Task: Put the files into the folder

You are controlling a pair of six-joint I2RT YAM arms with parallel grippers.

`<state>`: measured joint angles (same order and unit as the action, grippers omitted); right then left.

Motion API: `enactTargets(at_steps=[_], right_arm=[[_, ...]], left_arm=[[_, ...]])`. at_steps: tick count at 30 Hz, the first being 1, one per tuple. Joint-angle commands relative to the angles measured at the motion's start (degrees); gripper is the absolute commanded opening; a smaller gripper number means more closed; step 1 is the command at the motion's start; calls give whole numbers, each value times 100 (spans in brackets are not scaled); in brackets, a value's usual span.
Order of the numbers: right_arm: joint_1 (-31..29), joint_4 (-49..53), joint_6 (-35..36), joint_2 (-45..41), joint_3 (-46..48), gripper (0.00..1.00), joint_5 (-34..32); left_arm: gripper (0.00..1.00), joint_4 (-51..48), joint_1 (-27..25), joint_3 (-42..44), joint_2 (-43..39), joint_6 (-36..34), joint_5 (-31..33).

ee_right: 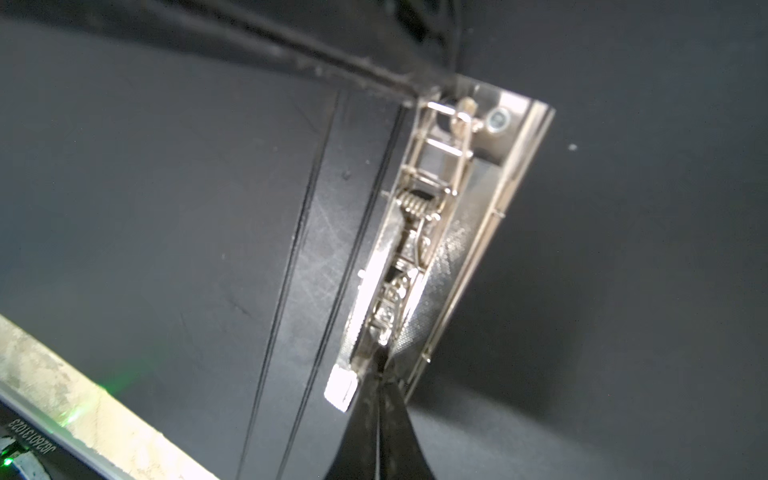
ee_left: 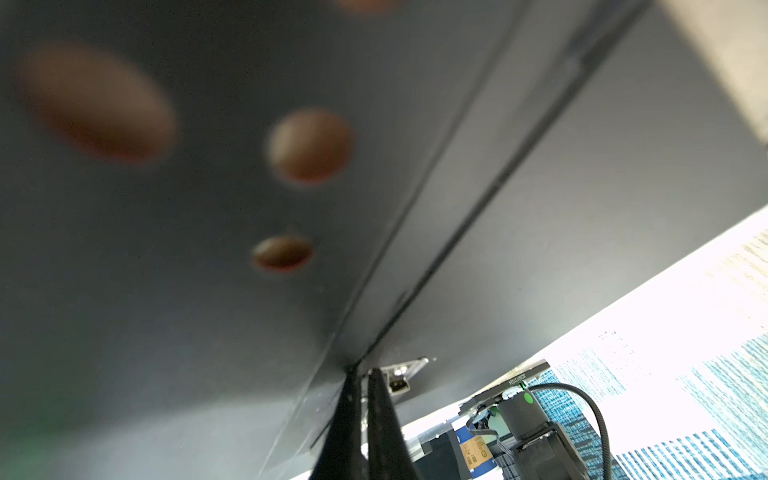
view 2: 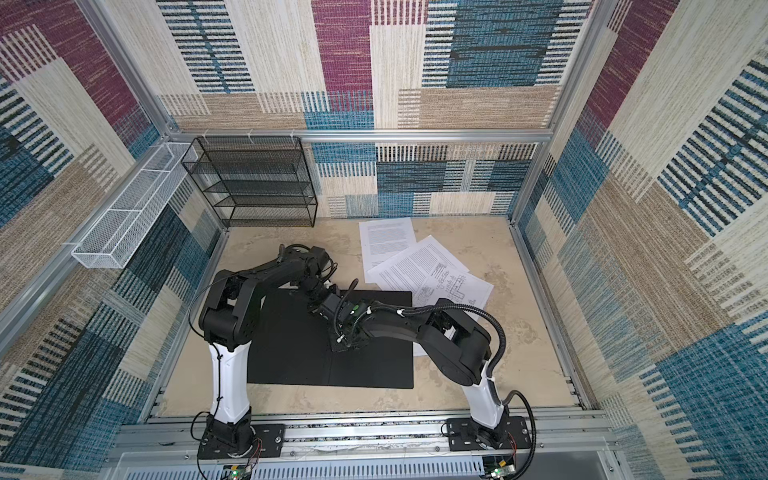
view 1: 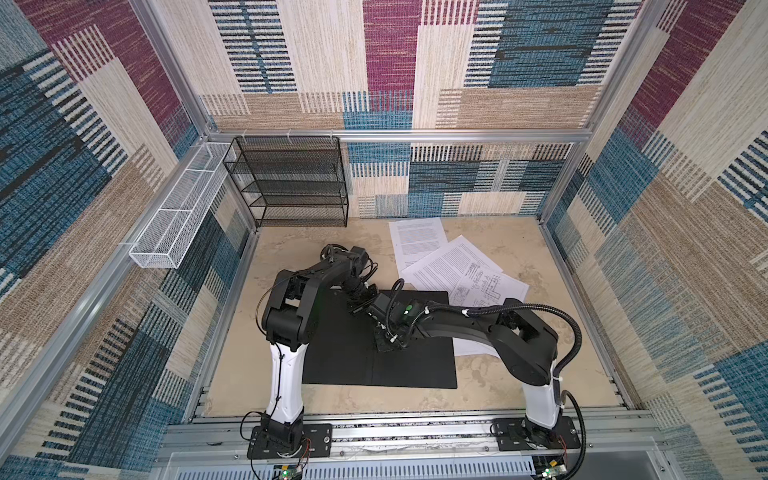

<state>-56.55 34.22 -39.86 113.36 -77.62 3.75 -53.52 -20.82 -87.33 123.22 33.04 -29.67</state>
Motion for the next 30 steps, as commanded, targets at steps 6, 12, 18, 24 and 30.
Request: enactTargets(at_steps=[6,12,18,24,30], right_arm=[[30,-291,-18,-481,-80,15,-279],[-7,-135,145,-168,-242,21,-335],[-142,-43,206,40,-361,24,-293],[-254,70,221,107,-316,23,-269],[-364,299,198,22,-212,25,-373]], left_arm=[[0,-13,-28,134,191,-52,717],[0,9,-10,146,194,-11,675],[0,15,8,146,229,4,654],[0,18,51,148,246,21,669],[0,43,69,146,255,44,663]])
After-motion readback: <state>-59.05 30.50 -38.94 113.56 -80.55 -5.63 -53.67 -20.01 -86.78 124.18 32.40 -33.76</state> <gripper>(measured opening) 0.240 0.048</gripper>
